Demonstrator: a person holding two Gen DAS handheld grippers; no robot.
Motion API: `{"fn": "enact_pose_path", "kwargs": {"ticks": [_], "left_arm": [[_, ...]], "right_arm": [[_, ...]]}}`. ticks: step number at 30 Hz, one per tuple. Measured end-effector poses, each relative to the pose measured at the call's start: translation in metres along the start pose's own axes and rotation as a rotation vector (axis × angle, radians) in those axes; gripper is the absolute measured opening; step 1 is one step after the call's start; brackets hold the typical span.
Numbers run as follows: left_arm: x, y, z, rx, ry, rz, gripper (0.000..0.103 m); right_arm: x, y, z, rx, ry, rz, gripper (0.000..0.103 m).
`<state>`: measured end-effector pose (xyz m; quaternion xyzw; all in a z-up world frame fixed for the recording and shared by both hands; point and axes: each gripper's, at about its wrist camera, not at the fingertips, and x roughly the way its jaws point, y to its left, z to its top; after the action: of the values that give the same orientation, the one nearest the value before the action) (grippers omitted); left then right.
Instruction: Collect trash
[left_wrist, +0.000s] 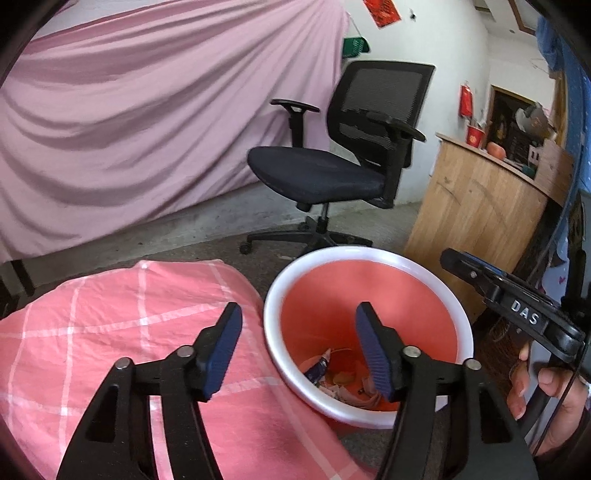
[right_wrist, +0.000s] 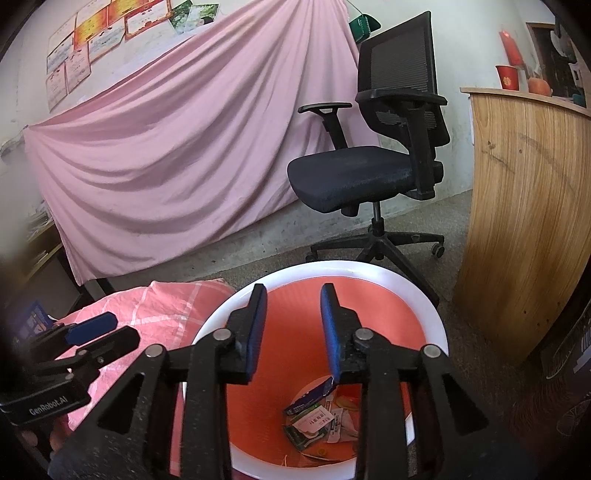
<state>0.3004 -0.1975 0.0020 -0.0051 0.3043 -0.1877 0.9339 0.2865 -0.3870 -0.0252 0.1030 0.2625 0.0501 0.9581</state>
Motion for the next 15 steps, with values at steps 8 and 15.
{"fn": "enact_pose_path", "kwargs": {"ticks": [8, 15], "left_arm": [[-0.024, 0.021, -0.001, -0.075, -0.077, 0.066, 0.093], [-0.049, 0.031, -0.004, -0.103, -0.168, 0.125, 0.100]], "right_arm": [[-0.010, 0.006, 0.002, 0.001, -0.029, -0.015, 0.087], [-0.023, 0.013, -0.001, 0.001, -0.091, -0.027, 0.103]]}}
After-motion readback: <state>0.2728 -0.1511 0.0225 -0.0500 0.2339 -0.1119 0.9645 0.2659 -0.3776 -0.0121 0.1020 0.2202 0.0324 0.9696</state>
